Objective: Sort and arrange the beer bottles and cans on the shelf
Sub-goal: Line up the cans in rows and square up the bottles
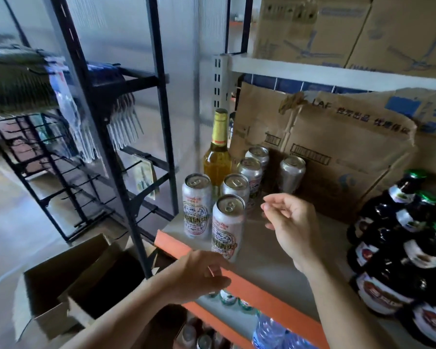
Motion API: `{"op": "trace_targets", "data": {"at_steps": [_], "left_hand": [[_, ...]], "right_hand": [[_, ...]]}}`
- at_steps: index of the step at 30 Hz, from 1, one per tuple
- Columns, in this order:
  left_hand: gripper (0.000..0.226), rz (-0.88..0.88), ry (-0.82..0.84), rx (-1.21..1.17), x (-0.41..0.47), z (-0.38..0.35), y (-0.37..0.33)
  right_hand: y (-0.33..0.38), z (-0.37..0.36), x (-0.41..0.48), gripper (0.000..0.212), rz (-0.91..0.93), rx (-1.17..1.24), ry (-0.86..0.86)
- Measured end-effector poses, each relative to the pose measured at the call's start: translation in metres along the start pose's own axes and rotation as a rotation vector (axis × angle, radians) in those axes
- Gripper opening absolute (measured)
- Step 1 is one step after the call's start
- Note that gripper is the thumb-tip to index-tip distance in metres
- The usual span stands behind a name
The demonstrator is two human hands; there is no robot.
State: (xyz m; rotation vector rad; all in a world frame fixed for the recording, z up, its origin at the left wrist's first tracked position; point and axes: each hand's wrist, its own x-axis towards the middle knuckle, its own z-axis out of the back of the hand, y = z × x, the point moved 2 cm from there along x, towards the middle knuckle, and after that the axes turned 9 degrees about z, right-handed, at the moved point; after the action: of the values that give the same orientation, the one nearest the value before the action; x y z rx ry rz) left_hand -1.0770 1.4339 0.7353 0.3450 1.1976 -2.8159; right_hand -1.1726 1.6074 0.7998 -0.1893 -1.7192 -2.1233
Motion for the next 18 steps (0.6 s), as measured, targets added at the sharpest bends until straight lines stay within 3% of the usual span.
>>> {"op": "trace_targets", "data": {"at_steps": [5,8,10,14,18], "left_hand": [[0.029,0.019,-0.006,-0.03,-0.002,0.023,0.028],[0.035,0.014,-0.013,-0.03,0.001,0.025,0.039],[0.037,0.01,-0.024,-0.035,0.004,0.026,0.044],[0.038,-0.004,-0.016,-0.045,0.012,0.027,0.05],[0.04,-0.034,0.017,-0.052,0.017,0.026,0.051]], "right_hand": [[0.003,-0.028,0.0,0.035,0.023,-0.061,0.011],[-0.002,-0.041,-0.004,0.072,0.006,-0.1,-0.002],[-0.004,-0.052,-0.009,0.086,-0.011,-0.118,0.019],[-0.011,-0.066,-0.02,0.067,0.012,-0.155,-0.014],[-0.014,-0.07,-0.025,0.062,0.016,-0.171,-0.029]]}}
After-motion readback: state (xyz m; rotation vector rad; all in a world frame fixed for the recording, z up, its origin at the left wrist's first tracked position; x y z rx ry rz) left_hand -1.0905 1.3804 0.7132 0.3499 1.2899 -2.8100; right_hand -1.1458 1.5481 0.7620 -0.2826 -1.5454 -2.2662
